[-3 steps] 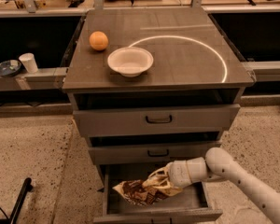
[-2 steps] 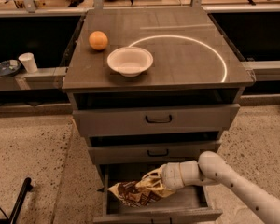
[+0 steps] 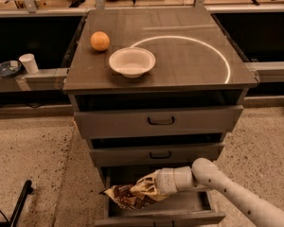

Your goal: Place brown chip bag into bottom drawer

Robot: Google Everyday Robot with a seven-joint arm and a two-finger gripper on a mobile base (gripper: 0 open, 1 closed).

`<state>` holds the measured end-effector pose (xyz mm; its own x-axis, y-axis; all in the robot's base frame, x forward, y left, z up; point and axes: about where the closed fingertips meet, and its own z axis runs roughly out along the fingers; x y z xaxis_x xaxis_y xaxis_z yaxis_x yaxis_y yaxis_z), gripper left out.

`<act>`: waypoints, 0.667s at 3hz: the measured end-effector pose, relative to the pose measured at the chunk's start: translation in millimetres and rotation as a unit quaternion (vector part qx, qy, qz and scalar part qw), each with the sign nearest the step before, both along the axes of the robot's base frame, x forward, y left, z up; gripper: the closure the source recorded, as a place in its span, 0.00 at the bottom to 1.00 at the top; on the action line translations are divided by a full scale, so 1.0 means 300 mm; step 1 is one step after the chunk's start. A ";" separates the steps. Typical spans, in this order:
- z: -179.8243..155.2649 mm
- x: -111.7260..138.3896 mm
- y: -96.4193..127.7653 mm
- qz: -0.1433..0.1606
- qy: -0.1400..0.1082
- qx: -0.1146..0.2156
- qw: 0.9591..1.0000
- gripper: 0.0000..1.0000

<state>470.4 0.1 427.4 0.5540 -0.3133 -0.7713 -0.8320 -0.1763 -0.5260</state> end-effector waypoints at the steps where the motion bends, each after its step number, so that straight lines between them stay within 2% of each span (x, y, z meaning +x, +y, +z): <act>1: 0.000 0.000 0.000 0.000 0.000 0.000 1.000 0.73; 2: 0.000 0.000 0.000 0.000 0.000 0.000 1.000 0.51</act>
Offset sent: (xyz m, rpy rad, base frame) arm 0.0000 0.0000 0.0000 0.0000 0.0000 0.0000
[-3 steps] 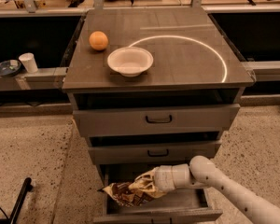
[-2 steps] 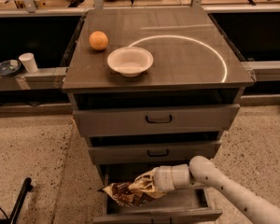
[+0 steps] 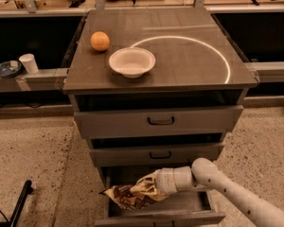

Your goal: Place brown chip bag into bottom drawer

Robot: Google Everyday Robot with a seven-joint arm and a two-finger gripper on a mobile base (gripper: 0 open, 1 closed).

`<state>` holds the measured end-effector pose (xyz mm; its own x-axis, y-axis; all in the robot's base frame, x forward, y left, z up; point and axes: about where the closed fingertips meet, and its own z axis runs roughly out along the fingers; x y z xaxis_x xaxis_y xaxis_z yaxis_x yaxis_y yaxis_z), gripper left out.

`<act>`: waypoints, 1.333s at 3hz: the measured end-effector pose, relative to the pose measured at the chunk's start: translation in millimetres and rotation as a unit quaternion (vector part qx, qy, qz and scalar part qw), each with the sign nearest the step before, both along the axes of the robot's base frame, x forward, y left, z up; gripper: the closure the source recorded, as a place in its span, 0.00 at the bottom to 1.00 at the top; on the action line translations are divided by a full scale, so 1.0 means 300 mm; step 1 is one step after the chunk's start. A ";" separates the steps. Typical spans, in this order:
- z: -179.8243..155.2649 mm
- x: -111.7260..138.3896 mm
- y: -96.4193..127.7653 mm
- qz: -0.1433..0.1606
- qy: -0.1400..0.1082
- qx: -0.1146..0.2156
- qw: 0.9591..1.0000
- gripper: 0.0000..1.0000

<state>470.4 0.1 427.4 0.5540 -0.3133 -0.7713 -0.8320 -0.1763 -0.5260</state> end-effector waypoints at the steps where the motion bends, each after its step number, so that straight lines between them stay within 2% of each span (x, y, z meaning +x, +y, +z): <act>1: 0.000 0.000 0.000 0.000 0.000 0.000 1.000 0.26; 2: 0.000 0.000 0.000 0.000 0.000 0.000 1.000 0.05; 3: 0.000 0.000 0.000 0.000 0.000 0.000 1.000 0.00; 4: 0.000 0.000 0.000 0.000 0.000 0.000 1.000 0.00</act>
Offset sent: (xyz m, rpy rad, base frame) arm 0.0000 0.0000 0.0000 0.0000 0.0000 0.0001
